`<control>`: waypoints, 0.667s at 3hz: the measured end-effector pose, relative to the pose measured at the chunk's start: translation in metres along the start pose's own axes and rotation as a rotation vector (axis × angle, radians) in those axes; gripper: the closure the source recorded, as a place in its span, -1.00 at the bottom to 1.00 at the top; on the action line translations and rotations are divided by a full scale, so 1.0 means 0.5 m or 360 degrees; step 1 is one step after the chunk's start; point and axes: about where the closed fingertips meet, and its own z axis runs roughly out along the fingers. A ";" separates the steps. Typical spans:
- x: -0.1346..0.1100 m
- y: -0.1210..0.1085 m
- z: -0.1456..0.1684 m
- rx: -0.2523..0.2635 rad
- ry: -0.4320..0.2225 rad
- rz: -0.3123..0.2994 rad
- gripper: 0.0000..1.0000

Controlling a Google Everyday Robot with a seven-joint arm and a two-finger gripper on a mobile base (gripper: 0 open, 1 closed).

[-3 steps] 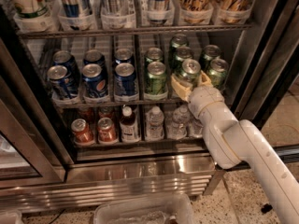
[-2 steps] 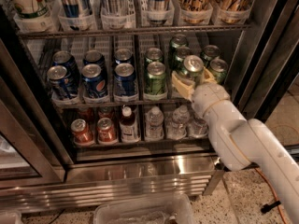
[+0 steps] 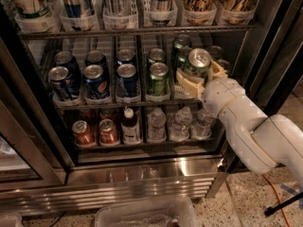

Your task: Pick green can from middle shelf of fridge

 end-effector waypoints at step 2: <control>-0.089 0.185 0.066 -0.0524 0.0014 0.0091 1.00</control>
Offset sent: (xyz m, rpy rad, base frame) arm -0.0515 0.0030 -0.0663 -0.3881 0.2840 0.4893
